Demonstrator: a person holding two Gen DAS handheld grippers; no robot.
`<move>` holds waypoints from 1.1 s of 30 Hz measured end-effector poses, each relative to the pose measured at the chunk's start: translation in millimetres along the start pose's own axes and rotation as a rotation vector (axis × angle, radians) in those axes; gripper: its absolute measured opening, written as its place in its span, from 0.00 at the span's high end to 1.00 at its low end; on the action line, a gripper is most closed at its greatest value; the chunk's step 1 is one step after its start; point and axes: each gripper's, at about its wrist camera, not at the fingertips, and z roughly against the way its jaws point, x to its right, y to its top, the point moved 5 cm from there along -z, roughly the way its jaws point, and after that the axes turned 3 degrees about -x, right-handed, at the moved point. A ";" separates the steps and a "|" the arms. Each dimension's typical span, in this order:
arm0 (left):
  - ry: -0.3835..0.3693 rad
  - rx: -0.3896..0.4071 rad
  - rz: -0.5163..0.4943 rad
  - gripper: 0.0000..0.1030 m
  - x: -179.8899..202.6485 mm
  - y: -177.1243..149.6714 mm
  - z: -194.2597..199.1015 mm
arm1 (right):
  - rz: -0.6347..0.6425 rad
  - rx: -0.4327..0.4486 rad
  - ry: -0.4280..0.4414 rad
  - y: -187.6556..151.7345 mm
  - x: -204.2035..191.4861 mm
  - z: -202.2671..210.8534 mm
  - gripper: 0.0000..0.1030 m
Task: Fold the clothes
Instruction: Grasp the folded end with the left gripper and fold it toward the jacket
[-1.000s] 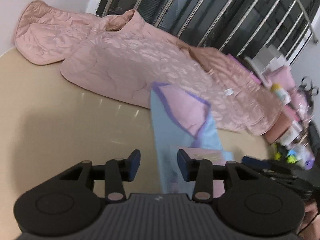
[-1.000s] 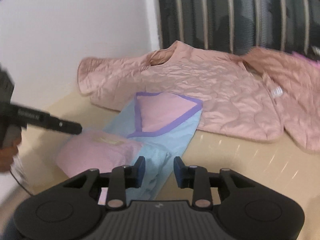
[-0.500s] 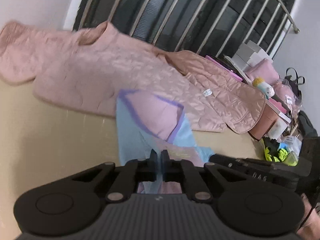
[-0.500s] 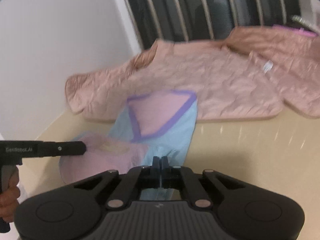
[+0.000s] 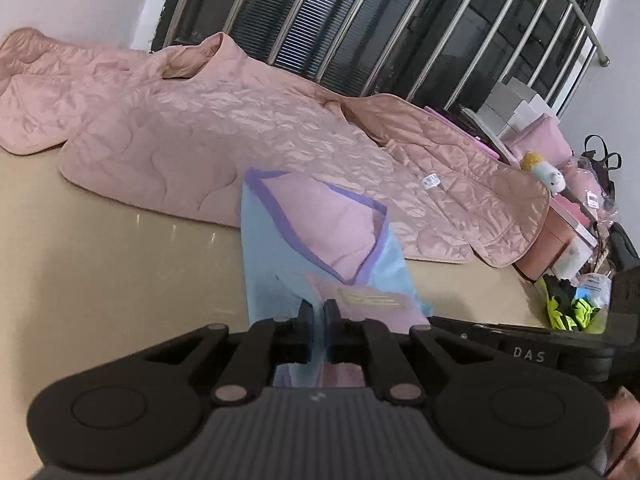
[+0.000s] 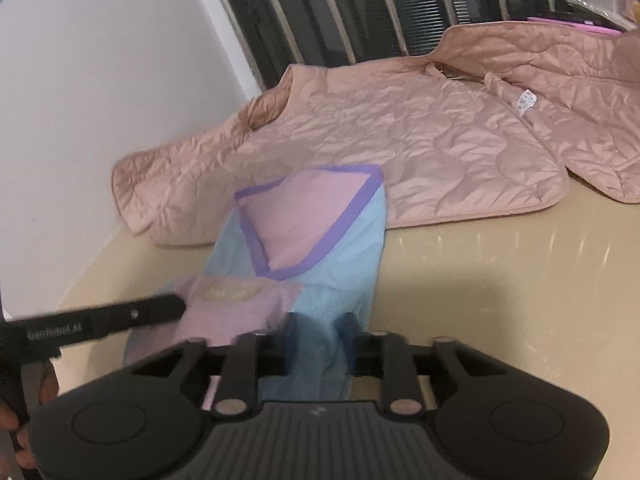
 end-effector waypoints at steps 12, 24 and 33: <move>0.111 0.100 -0.093 0.57 13.1 -2.2 46.0 | 0.030 0.133 0.055 -2.1 -28.5 43.3 0.89; -0.043 -0.059 0.114 0.77 3.4 -44.8 36.1 | 0.135 0.047 -0.011 -33.1 -44.0 24.4 0.91; 0.028 -0.058 0.117 0.65 0.5 -40.8 40.9 | 0.172 0.046 -0.030 -46.3 -40.9 32.9 0.94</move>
